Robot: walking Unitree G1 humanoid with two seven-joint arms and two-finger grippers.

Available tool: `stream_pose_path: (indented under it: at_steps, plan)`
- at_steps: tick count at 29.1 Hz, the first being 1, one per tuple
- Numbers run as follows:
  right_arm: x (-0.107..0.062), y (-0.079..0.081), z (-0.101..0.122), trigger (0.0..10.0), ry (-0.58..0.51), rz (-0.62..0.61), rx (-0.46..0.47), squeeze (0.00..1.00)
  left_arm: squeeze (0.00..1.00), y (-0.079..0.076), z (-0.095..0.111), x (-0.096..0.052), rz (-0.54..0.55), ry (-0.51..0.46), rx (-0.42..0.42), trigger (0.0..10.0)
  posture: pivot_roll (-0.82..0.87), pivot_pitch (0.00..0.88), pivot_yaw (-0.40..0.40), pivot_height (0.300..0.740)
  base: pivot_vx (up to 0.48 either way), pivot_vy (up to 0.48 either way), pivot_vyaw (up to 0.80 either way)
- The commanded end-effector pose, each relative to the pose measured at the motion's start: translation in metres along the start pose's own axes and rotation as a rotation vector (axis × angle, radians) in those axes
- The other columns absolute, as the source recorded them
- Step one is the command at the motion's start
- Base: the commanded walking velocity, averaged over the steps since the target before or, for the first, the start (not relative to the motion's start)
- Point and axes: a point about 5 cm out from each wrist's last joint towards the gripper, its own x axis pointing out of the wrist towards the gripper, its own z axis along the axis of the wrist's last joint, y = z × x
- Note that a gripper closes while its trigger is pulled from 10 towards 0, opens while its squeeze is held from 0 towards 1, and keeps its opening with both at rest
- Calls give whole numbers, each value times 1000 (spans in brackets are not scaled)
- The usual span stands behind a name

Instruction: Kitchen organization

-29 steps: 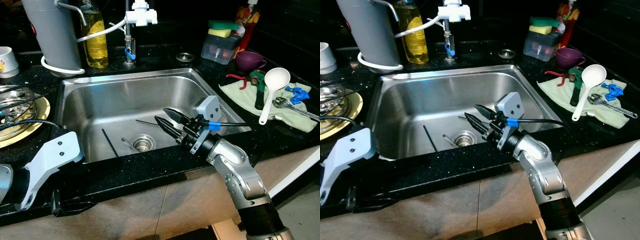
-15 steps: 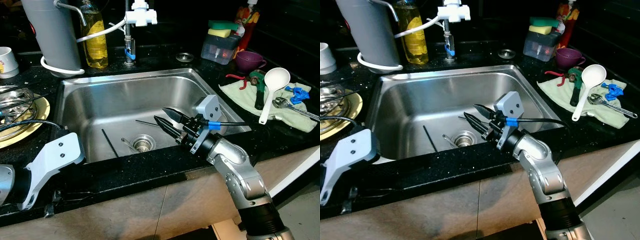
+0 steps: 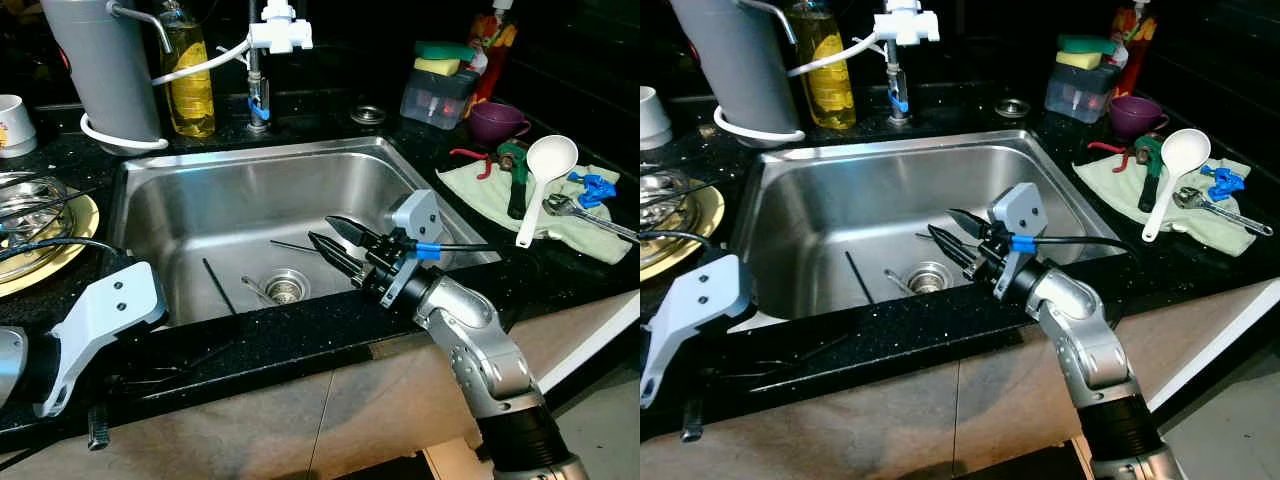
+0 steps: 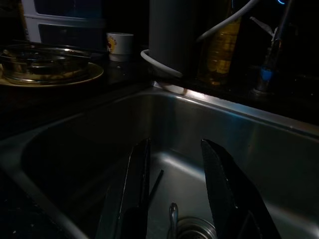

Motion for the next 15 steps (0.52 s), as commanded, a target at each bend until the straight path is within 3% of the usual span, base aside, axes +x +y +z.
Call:
stream_pose_path:
  at_steps: [1, 2, 6, 7, 9, 12, 15]
  plan:
    - [-3, -4, 1, 10000, 8, -23, -11, 0, 0, 1, -6, 6, 3, 2, -43, 0, -31, 170, -57, 740, 0, 0, 0]
    - [-3, -4, 1, 10000, 8, -23, -11, 0, 0, 1, -6, 6, 3, 2, -43, 0, -31, 170, -57, 740, 0, 0, 0]
    - [-2, -10, 3, 10000, -2, -55, -13, 0, 0, 36, 16, 0, 226, -150, -20, 0, -32, 170, -56, 740, 0, 0, 0]
    - [-2, -10, 3, 10000, -2, -55, -13, 0, 0, 36, 16, 0, 226, -150, -20, 0, -32, 170, -56, 740, 0, 0, 0]
    - [-3, -12, 4, 10000, -4, -65, -13, 0, 0, 48, 28, -4, 287, -243, -36, 0, -31, 168, -55, 740, 0, 0, 0]
    - [-3, -13, 4, 10000, -4, -68, -12, 0, 0, 51, 31, -4, 302, -269, -42, 0, -32, 169, -54, 740, 0, 0, 0]
    - [-4, -14, 5, 10000, -5, -75, -15, 0, 0, 70, 46, -8, 390, -361, -53, 0, -33, 169, -52, 740, 0, 0, 0]
